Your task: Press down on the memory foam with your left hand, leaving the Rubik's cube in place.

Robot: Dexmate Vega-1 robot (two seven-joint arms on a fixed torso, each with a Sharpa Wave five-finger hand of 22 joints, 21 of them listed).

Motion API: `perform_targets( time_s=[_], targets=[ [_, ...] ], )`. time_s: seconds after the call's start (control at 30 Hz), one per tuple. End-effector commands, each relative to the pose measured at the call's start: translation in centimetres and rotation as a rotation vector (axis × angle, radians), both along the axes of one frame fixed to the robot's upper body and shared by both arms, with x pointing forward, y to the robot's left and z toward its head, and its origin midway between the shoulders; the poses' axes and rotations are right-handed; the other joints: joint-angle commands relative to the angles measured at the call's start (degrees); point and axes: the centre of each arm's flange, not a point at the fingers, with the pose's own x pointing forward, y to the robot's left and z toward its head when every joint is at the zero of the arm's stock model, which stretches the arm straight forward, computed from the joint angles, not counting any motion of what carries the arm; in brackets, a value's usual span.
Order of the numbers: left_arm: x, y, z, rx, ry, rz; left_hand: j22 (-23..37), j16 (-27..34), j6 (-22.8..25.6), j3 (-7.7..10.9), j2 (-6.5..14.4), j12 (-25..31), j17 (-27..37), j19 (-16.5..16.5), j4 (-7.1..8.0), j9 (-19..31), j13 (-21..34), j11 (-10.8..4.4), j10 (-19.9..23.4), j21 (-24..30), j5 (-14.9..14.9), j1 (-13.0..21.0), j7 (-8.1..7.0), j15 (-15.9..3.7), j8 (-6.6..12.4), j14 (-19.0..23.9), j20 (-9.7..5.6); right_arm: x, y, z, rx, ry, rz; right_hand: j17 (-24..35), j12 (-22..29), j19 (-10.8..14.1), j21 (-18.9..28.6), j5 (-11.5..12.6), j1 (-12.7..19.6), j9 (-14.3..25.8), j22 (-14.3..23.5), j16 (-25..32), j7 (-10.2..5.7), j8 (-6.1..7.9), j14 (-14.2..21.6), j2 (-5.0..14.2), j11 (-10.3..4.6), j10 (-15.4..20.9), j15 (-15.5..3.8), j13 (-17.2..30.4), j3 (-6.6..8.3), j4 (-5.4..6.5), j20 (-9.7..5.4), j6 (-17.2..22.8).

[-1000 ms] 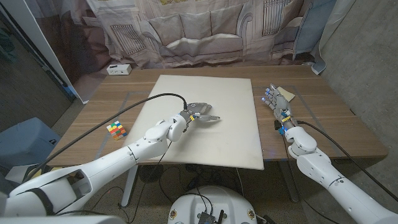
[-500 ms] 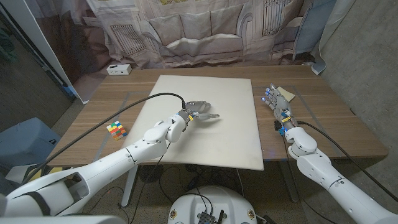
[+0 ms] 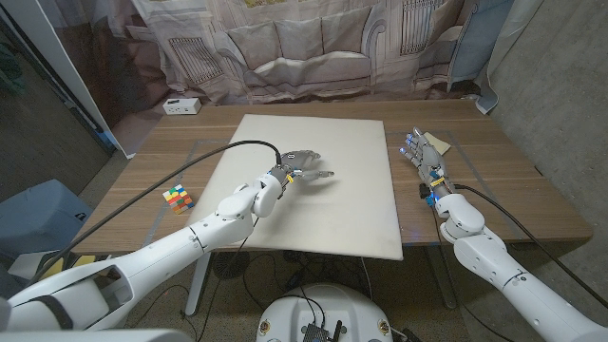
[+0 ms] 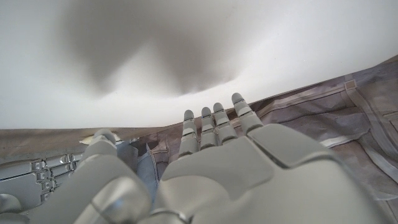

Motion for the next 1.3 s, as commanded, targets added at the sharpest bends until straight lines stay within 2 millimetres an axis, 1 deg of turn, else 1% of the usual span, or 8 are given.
perform_targets(
  time_s=[0.03,0.57,0.73,0.83,1.0,1.1,1.3],
  targets=[
    [-0.6,0.3,0.8,-0.002,-0.032,0.009,-0.05,-0.31,-0.38,0.22,0.82,-0.18,0.07,-0.68,-0.37,-0.01,-0.05,-0.23,-0.25,-0.07,-0.04,0.18,-0.43,0.08,-0.20,-0.11,0.24,-0.1,0.1,0.1,0.002,-0.003,-0.002,0.00,0.12,0.44,-0.30,-0.17,-0.16,0.18,0.15,0.20,-0.39,-0.05,0.32,0.47,0.13,0.56,0.27,0.21,-0.07,-0.35,0.18,-0.04],
    [-1.3,0.6,1.5,-0.028,-0.077,0.001,-0.05,-0.32,-0.79,0.26,0.94,-0.19,0.07,-0.87,-0.51,-0.01,-0.05,-0.38,-0.32,-0.12,-0.08,0.25,-0.47,0.13,-0.32,-0.16,0.39,0.0,0.3,0.2,0.003,-0.006,-0.002,-0.04,0.11,0.57,-0.52,-0.17,-0.17,0.18,0.15,0.19,-0.39,-0.04,0.31,0.52,0.12,0.58,0.26,0.22,-0.09,-0.34,0.19,-0.03],
    [-1.4,0.8,1.7,-0.053,-0.091,-0.016,-0.05,-0.28,-1.96,0.27,0.97,-0.18,0.07,-0.87,-0.60,-0.01,-0.05,-0.36,-0.30,-0.11,-0.11,0.28,-0.69,0.20,-0.72,-0.08,0.42,0.0,0.2,0.2,0.009,-0.007,-0.003,-0.05,0.12,0.61,-0.61,-0.17,-0.18,0.18,0.16,0.18,-0.32,-0.04,0.31,0.53,0.13,0.62,0.30,0.22,-0.11,-0.34,0.20,-0.02],
    [-1.4,1.1,1.8,-0.087,-0.083,-0.041,-0.06,-0.30,-2.92,0.26,0.97,-0.16,0.07,-0.77,-0.68,-0.01,-0.05,-0.17,-0.26,-0.07,-0.13,0.30,-1.03,0.13,-0.98,-0.13,0.50,0.0,0.2,0.2,0.009,-0.008,-0.003,-0.06,0.12,0.64,-0.65,-0.17,-0.19,0.19,0.16,0.19,-0.22,-0.01,0.31,0.54,0.10,0.64,0.33,0.22,-0.12,-0.34,0.20,0.06],
    [-1.3,1.7,1.8,-0.166,-0.069,-0.074,-0.06,-0.29,-3.54,0.26,0.97,-0.12,0.07,-0.74,-0.75,-0.01,-0.05,-0.14,-0.17,-0.05,-0.14,0.33,-0.94,0.16,-1.08,-0.10,0.48,0.0,0.2,0.2,0.004,-0.010,-0.002,-0.07,0.12,0.68,-0.74,-0.17,-0.20,0.19,0.16,0.20,-0.19,0.01,0.35,0.56,0.10,0.66,0.29,0.22,-0.13,-0.33,0.20,0.11],
    [-1.2,2.1,1.9,-0.216,-0.061,-0.090,-0.06,-0.32,-3.55,0.25,0.96,-0.07,0.07,-1.60,-0.82,-0.01,-0.05,-0.08,-0.02,-0.38,-0.16,0.33,-0.93,0.21,-0.93,-0.19,0.57,0.0,0.2,0.2,0.005,-0.009,-0.002,-0.09,0.10,0.70,-0.79,-0.17,-0.19,0.19,0.16,0.19,-0.16,0.01,0.34,0.56,0.10,0.63,0.30,0.22,-0.13,-0.34,0.21,0.11],
    [-0.9,2.7,2.0,-0.298,-0.009,-0.138,-0.06,-0.32,-3.38,0.21,0.93,0.03,0.08,-2.03,-0.87,-0.02,-0.05,0.14,0.25,-0.51,-0.18,0.29,-0.85,0.45,-0.75,-0.22,0.74,0.0,0.2,0.1,0.000,-0.008,-0.002,-0.10,0.09,0.73,-0.90,-0.17,-0.19,0.18,0.16,0.18,-0.17,0.02,0.32,0.56,0.08,0.63,0.26,0.23,-0.15,-0.35,0.25,0.14]
  ],
)
